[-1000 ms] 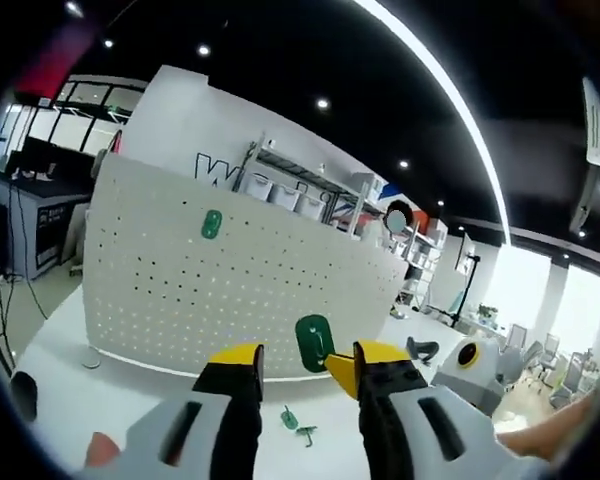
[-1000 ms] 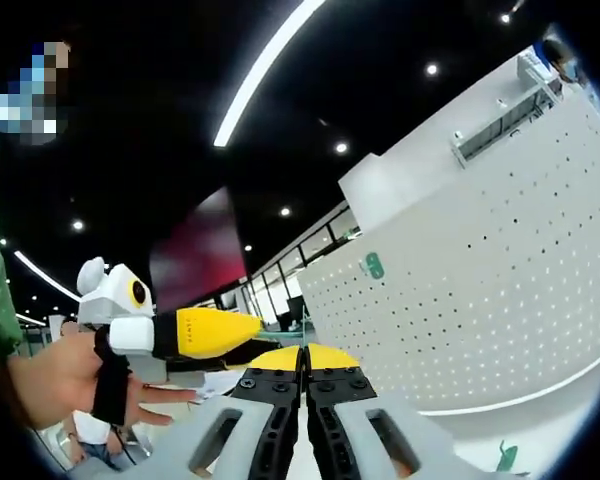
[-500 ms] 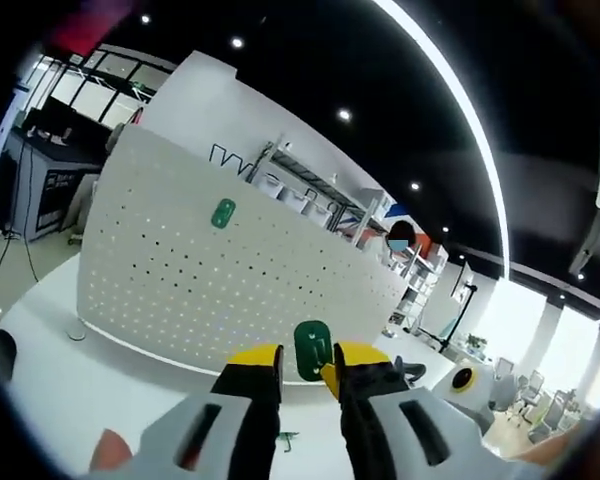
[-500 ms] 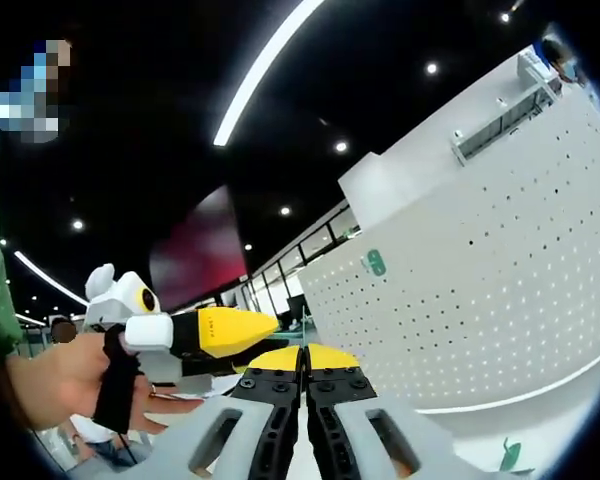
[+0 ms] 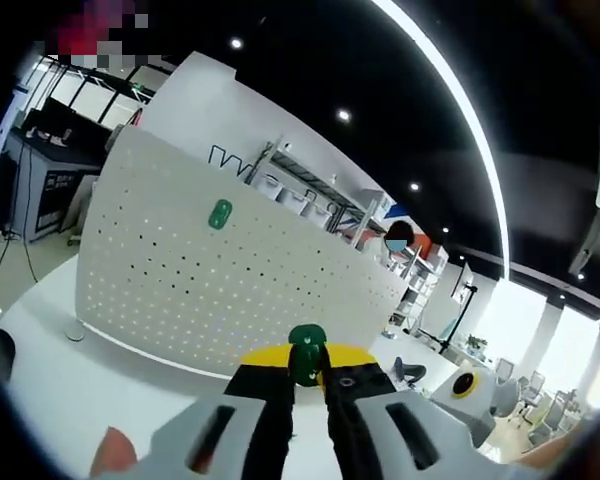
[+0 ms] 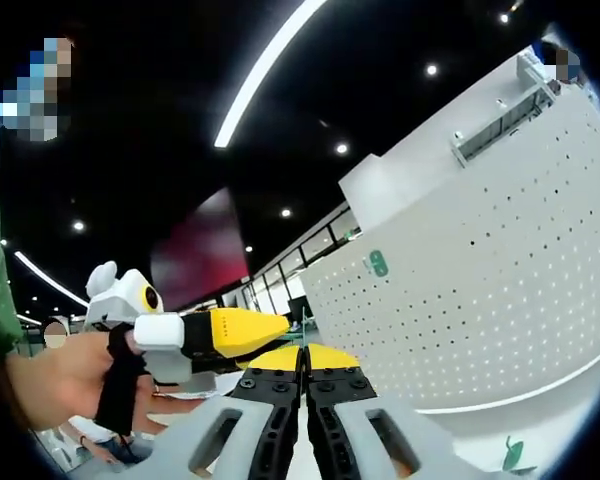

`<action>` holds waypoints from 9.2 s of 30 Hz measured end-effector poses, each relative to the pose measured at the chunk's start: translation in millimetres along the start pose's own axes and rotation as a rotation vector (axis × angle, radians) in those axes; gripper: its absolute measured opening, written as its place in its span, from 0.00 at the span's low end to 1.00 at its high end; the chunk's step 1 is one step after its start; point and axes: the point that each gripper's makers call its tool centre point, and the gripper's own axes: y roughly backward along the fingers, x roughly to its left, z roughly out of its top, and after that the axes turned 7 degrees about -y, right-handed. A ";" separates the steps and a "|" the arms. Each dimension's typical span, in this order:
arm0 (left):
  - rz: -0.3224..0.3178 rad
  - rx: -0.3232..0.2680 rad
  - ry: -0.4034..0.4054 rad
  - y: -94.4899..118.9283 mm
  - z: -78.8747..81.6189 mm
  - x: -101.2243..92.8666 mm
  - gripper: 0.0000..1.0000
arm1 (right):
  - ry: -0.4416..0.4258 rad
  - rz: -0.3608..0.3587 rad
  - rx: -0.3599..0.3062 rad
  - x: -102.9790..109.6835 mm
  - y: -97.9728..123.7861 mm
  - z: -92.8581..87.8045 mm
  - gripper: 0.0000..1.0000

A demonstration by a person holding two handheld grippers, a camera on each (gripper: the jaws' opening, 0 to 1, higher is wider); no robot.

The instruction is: Insert the hook assembly into the mounting plate slot until the hook locks in place.

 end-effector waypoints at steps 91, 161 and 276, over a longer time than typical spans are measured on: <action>0.019 0.005 -0.258 -4.0 0.3 -4.2 0.02 | 0.124 0.013 0.118 -9.6 22.3 -13.5 0.47; 0.313 -0.189 -0.515 -121.1 91.1 39.3 0.03 | 0.187 -0.093 0.379 -19.8 117.9 -56.4 0.84; 0.413 -0.160 -0.505 -187.7 88.4 77.2 0.03 | 0.111 -0.137 0.380 -38.8 124.6 -65.1 0.79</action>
